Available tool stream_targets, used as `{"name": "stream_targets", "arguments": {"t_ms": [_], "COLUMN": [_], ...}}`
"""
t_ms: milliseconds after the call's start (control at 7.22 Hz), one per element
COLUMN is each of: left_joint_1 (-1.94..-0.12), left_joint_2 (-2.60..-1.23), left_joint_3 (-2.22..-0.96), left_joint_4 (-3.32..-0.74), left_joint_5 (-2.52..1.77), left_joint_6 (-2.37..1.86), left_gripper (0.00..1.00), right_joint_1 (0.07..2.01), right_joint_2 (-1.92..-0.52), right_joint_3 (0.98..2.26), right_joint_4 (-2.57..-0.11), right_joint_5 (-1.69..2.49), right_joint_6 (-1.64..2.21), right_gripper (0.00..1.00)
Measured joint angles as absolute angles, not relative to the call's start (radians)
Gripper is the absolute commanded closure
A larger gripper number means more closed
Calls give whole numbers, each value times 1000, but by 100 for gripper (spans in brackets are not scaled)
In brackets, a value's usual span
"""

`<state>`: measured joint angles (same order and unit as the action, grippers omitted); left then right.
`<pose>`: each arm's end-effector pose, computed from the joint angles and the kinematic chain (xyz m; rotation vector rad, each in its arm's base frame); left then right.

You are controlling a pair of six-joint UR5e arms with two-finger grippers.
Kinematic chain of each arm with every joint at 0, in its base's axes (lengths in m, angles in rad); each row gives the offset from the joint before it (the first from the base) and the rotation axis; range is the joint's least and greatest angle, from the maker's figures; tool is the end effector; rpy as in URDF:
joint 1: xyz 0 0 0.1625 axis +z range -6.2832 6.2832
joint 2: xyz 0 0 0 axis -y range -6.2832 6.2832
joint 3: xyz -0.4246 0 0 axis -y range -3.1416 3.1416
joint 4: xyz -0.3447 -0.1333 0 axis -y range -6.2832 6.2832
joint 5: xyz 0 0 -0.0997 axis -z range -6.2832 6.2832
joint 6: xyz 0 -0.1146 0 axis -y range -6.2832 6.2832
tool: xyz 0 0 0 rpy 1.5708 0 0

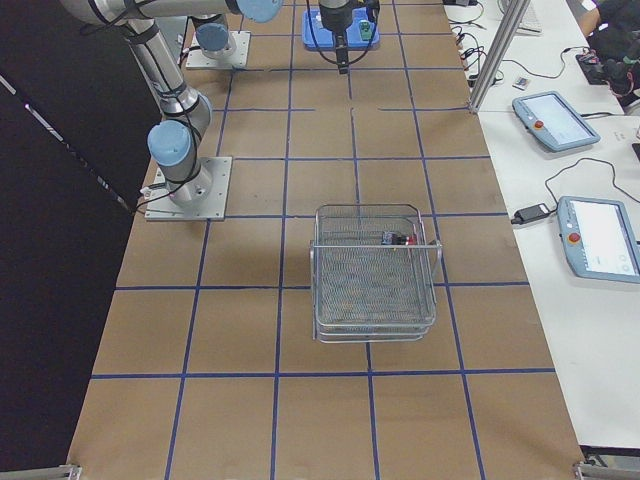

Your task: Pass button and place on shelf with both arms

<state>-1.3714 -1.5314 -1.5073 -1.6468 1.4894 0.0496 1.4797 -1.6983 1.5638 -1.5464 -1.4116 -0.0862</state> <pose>-0.0548 -0.4486 0.5107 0.2276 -3.0552 0.0564 0.1145 -0.4112 0.5284 -0.0058 2.9873 -0.1851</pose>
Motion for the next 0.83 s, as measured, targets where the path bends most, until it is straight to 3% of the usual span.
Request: {"name": "stream_targets", "arguments": {"t_ms": [831], "left_joint_1": [-1469], "left_joint_2": [-1528], "left_joint_3": [-1541], "left_joint_4": [-1617], "left_joint_5": [1552], "left_joint_6": [60], "left_gripper": [0], "right_joint_1": [1549], "right_joint_2": [-1661], "right_joint_3": [1564], "right_joint_4": [-1538], "right_joint_5": [-1588], "right_joint_6": [29], "right_gripper": [0]}}
